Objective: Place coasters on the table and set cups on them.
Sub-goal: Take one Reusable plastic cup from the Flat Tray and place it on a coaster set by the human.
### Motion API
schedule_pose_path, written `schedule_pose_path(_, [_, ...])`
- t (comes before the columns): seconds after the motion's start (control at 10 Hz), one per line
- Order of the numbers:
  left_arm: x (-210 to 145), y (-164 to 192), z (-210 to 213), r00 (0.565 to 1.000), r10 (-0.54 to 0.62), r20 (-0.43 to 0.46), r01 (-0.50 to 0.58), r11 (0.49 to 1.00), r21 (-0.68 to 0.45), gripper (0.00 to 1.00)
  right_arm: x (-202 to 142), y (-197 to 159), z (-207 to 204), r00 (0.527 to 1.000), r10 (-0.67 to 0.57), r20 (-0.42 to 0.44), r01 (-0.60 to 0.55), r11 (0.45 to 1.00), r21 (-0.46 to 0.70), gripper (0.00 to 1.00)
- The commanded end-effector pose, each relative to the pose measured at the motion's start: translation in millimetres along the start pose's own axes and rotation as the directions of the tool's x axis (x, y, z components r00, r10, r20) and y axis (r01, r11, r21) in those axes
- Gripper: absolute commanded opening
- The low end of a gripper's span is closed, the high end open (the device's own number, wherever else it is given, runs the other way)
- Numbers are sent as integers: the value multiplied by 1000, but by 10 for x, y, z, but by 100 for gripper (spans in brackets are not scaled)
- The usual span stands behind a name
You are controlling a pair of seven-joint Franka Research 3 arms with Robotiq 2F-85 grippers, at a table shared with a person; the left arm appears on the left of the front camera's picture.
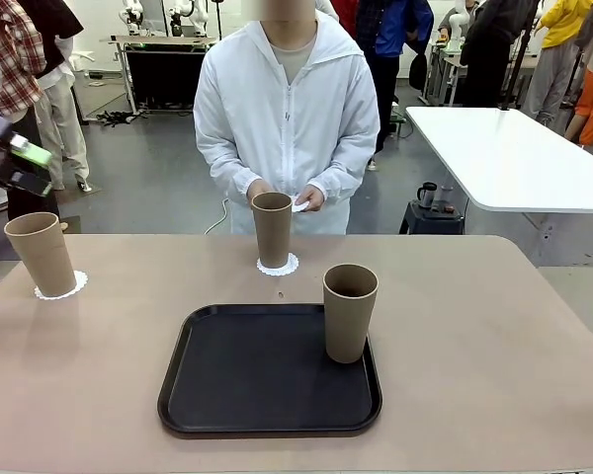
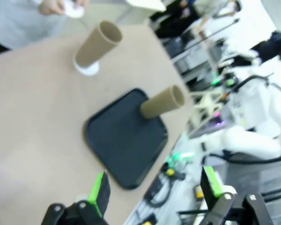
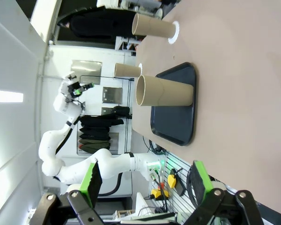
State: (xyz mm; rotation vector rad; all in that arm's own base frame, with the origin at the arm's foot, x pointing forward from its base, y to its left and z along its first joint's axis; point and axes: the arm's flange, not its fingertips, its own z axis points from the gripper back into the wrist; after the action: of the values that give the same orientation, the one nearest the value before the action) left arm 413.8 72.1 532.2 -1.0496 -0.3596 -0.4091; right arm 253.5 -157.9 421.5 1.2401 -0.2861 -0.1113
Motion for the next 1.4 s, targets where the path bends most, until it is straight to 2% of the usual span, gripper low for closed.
schedule_pose_path(0.0, [-210,345,238,995,87,48,-82,993,-89,100,4,11,3,1000,3,3,-3,1000,14,100])
schedule_pose_path(0.1, [-348,550,403,989,134,68,-125,986,-113,100,4,11,3,1000,3,3,-3,1000,14,100])
schedule_pose_path(0.5, [-769,990,831,974,184,136,-153,966,-210,100,4,11,3,1000,3,3,-3,1000,14,100])
schedule_pose_path(0.8, [-951,1127,964,971,185,151,-145,960,-240,100,4,11,3,1000,3,3,-3,1000,14,100])
schedule_pose_path(1.0, [-902,1070,944,982,136,132,-102,966,-238,100,4,11,3,1000,3,3,-3,1000,14,100])
schedule_pose_path(1.1, [-1003,1106,947,968,206,141,-170,958,-230,100,4,11,3,1000,3,3,-3,1000,14,100])
schedule_pose_path(1.3, [-1003,1106,947,968,206,141,-170,958,-230,100,4,11,3,1000,3,3,-3,1000,14,100])
